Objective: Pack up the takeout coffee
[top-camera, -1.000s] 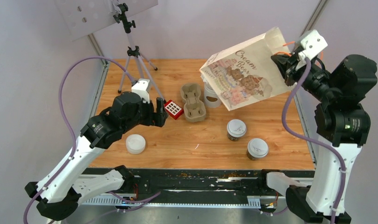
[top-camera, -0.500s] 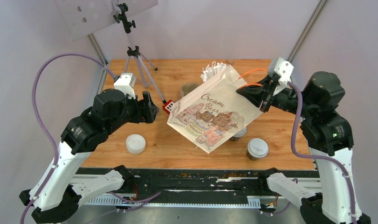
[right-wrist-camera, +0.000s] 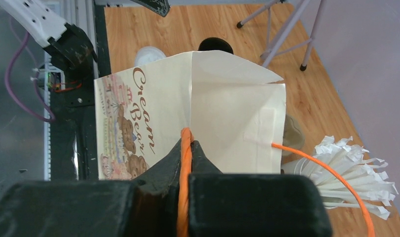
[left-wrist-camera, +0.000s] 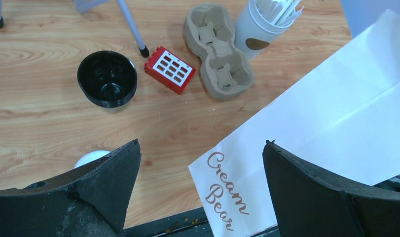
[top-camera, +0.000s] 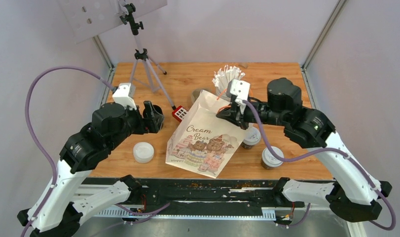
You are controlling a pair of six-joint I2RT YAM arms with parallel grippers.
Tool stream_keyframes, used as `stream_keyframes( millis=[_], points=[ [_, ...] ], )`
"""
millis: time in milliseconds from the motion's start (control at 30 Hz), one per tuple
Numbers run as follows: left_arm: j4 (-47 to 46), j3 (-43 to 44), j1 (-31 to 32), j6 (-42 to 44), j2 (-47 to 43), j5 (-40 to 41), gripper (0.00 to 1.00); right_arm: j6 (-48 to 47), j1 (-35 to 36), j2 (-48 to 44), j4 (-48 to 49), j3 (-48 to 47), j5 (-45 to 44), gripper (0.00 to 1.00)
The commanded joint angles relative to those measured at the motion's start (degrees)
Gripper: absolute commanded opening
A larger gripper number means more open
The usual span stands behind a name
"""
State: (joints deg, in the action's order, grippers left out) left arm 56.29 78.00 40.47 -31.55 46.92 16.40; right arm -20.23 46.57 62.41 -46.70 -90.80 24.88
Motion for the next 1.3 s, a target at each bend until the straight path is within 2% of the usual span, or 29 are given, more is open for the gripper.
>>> stream_keyframes(
  millis=[0, 233, 433, 667, 867, 1100, 1267],
  points=[
    [-1.4, -1.9, -0.2, -2.4, -0.2, 0.1, 0.99, -4.9, 3.5, 1.7, 0.9, -0.8, -7.5, 0.0],
    [-4.5, -4.6, -0.5, -2.9, 0.0, 2.8, 0.99, -9.9, 7.9, 6.7, -2.3, -2.0, -16.1, 0.0],
    [-4.5, -6.0, -1.5, -4.0, 2.1, 1.1, 0.99, -14.5, 15.2, 7.9, -1.4, 2.9, -27.8, 0.0],
    [-5.5, -9.8, -2.7, -5.2, 0.1, -2.4, 0.97, -11.6, 24.2, 11.6, -0.1, 6.4, -33.9, 0.02],
    [-6.1, -9.7, -2.8, -3.1, 0.2, -9.4, 0.96, -6.1, 28.5, 13.1, 0.7, 7.2, -36.5, 0.26],
    [-9.1, -10.9, -2.8, -2.2, -0.4, -16.6, 0.95, -2.0, 28.6, 11.1, 0.2, 2.6, -36.1, 0.57],
    [-10.8, -10.7, -2.8, -2.5, 0.3, -21.1, 0.93, 2.8, 28.5, 7.0, 4.4, 4.1, -36.2, 0.8]
  ],
)
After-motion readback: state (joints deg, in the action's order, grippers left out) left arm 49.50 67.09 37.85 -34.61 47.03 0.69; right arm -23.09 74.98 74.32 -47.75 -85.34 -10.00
